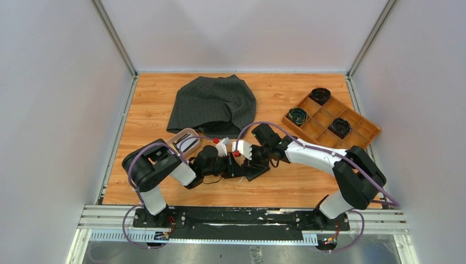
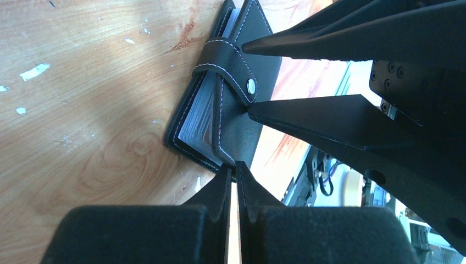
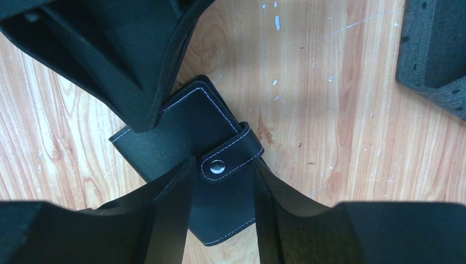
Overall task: Put the credit cards into the card holder
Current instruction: Open the card holder at the center of the board.
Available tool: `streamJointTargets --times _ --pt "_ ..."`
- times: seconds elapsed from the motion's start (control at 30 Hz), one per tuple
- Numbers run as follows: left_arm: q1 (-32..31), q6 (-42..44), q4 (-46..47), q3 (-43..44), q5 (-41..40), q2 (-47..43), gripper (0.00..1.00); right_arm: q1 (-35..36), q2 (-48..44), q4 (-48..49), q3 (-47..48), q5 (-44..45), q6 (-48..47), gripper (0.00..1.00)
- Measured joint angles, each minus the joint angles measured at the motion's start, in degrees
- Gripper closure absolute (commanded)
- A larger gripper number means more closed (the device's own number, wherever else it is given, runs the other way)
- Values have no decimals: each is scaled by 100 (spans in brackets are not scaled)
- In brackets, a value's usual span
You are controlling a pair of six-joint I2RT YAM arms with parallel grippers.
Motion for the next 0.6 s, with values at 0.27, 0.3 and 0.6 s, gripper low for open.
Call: streamJointTargets --times 0.27,0.3,0.6 --pt "0 -44 177 -9 96 120 100 0 133 -162 146 -90 -7 46" --pt "0 -59 214 -17 98 138 100 0 168 -190 186 -90 4 47" --pt "2 -170 562 -131 63 251 100 -2 376 -496 448 7 144 68"
